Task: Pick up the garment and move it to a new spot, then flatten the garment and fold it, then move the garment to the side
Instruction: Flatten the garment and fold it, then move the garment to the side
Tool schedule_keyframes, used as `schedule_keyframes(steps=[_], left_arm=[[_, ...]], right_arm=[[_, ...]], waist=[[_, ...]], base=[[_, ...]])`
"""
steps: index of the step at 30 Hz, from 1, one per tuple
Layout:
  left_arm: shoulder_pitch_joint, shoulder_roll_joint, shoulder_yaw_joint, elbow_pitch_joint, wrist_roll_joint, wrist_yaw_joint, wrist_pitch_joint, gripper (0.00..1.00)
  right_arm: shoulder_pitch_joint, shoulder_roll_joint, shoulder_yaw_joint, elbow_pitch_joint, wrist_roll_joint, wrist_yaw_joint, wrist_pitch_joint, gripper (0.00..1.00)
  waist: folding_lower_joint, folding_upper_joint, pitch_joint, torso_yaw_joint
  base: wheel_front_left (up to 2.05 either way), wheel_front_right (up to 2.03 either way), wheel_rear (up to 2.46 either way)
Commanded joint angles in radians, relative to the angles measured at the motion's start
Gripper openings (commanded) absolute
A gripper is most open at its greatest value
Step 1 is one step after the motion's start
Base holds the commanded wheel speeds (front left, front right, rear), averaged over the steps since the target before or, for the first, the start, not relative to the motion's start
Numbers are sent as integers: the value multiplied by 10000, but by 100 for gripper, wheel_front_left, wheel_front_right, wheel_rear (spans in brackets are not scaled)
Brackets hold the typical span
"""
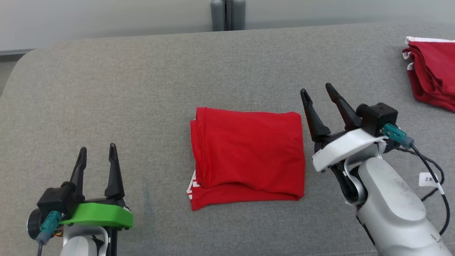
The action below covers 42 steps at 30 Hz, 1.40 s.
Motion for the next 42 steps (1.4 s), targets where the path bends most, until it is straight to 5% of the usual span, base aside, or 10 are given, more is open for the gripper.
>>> schedule_keyframes(steps=[1, 17, 42], left_arm=[[149, 18, 55, -21, 99, -36, 1, 100], [746, 19, 328, -57, 515, -97, 1, 100], [1243, 225, 245, -187, 730, -16, 111, 100]], right_arm=[[423, -131, -257, -319, -192, 3, -23, 100], [3400, -146, -1870, -2624, -900, 3, -23, 100], [4699, 319, -2604, -2997, -1759, 3, -24, 100]], waist=[[0, 0, -207, -227], [0, 0, -834, -779], [0, 0, -1393, -361]], base=[[0, 0, 0], [0, 0, 0], [0, 0, 0]])
